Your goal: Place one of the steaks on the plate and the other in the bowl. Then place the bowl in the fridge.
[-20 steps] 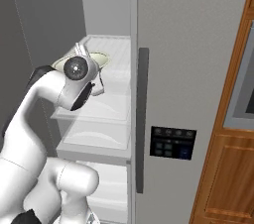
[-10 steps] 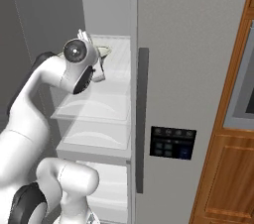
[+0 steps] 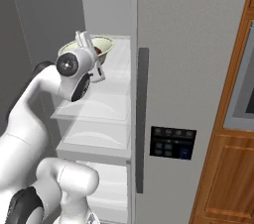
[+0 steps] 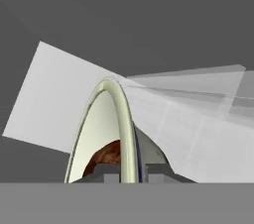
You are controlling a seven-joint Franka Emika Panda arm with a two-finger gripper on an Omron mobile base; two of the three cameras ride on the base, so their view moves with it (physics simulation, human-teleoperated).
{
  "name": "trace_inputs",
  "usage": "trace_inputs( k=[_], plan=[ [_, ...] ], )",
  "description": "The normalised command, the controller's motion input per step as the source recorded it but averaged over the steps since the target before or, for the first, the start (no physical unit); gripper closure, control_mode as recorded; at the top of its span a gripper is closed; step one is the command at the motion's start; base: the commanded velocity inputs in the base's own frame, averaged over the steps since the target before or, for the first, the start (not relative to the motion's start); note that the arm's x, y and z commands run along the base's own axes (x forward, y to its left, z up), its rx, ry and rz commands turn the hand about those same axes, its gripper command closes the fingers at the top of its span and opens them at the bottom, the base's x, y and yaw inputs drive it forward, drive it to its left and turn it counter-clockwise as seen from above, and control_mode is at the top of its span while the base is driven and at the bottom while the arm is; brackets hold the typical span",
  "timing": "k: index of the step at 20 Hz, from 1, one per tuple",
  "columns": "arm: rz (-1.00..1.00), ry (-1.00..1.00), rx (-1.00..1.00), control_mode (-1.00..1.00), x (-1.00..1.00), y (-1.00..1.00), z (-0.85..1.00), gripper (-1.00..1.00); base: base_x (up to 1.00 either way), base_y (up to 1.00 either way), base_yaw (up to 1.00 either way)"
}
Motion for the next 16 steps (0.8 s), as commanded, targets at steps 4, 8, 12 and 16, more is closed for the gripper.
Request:
trace_inputs(
  k=[4,8,12,16],
  plan=[
    [-0.09,-0.01,0.0,-1.0,0.43,0.02,0.0,1.0,0.0,0.0,0.0],
    [-0.08,0.06,0.0,-1.0,0.59,0.0,0.0,1.0,0.0,0.0,0.0],
    [-0.04,0.1,0.0,-1.0,0.57,0.0,0.0,1.0,0.0,0.0,0.0],
    [-0.01,0.1,0.02,-1.0,0.38,0.0,0.0,1.0,0.0,0.0,0.0]
  ],
)
